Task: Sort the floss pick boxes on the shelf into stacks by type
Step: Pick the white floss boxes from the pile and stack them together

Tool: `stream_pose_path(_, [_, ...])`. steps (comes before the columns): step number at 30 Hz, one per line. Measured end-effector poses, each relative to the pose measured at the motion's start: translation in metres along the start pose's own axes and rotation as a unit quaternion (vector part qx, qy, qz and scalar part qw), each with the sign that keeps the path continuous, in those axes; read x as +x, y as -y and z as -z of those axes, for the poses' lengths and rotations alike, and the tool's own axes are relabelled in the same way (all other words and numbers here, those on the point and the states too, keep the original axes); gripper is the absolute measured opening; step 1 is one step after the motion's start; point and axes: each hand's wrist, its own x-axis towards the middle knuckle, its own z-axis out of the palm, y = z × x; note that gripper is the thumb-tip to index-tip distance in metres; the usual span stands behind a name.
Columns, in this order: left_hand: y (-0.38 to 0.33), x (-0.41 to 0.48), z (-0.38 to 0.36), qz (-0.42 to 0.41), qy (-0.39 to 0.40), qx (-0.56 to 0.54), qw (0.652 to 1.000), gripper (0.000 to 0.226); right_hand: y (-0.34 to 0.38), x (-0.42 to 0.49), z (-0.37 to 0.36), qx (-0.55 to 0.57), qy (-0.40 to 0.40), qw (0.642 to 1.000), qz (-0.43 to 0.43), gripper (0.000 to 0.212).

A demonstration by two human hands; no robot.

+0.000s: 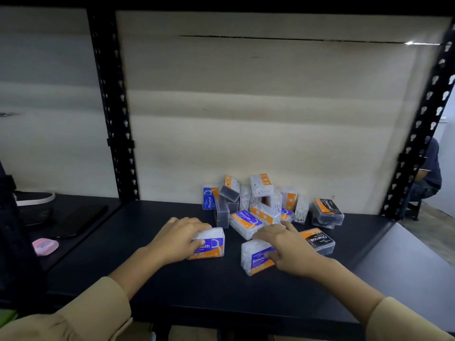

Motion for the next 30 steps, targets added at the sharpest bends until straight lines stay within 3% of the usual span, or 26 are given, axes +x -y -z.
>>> stream_pose_path(9, [0.033, -0.016, 0.010, 0.036, 0.025, -0.043, 0.998, 0.046, 0.046, 0.032, -0.004, 0.086, -0.008, 0.996, 0.005, 0.045])
stream_pose_path(20, [0.076, -0.029, 0.024, 0.087, 0.050, -0.095, 0.990, 0.042, 0.133, 0.073, -0.012, 0.116, -0.042, 0.991, 0.049, 0.049])
stream_pose_path(26, [0.082, -0.022, 0.036, 0.089, 0.110, -0.123, 0.982, 0.041, 0.120, 0.057, -0.017, 0.178, -0.045, 0.983, -0.001, 0.061])
stream_pose_path(30, [0.081, -0.015, 0.040, 0.091, 0.138, -0.148, 0.975, 0.034, 0.109, 0.046, -0.025, 0.253, -0.027, 0.964, -0.073, 0.053])
